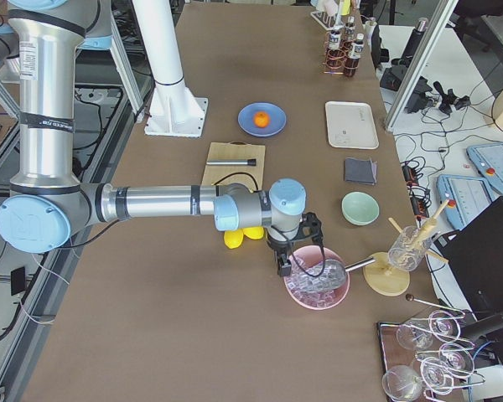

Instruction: Pick orange to plate

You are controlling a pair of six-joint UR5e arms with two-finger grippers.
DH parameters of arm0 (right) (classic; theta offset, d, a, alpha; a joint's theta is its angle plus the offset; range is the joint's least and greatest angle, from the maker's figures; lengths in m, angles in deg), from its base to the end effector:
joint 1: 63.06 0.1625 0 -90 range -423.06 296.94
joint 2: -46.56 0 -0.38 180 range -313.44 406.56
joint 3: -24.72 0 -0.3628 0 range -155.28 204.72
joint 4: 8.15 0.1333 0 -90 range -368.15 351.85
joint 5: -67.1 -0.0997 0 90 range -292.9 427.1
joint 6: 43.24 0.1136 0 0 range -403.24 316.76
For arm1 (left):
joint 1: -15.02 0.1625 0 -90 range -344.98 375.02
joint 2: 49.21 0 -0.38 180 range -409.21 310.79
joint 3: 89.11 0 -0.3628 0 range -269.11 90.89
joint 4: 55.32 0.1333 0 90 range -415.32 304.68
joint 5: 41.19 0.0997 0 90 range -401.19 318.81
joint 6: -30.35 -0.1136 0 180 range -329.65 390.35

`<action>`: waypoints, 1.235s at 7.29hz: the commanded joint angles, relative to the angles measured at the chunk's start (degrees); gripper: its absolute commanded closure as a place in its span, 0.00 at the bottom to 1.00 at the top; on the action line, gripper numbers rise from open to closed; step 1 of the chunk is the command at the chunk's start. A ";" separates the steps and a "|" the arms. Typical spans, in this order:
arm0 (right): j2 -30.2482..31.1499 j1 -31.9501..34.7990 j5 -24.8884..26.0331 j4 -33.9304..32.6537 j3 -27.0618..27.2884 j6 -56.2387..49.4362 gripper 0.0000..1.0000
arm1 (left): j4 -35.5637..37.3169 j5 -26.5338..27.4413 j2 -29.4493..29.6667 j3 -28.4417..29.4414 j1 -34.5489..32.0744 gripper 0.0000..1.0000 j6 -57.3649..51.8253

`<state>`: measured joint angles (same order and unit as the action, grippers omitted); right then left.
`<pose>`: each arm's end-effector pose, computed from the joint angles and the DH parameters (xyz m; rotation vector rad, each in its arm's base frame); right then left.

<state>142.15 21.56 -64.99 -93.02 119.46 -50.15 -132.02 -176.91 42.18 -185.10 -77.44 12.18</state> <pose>0.0164 -0.4349 0.6227 0.0813 -0.7350 -0.2321 -0.0717 -0.4573 0.5850 0.0466 0.8035 0.2180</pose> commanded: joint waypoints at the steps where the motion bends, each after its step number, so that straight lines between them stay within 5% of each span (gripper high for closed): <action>1: 1.26 3.00 -0.26 0.32 -2.19 -3.89 0.00 | 0.24 0.63 -1.12 0.54 -2.63 0.02 -0.64; 6: 0.39 3.01 -2.11 -0.38 -1.75 -3.11 0.00 | -2.83 0.54 -4.36 2.99 -3.07 0.02 1.54; 9: 0.47 3.01 -2.73 -0.38 -1.31 -3.11 0.00 | -13.00 0.63 -7.08 6.15 -2.81 0.02 6.65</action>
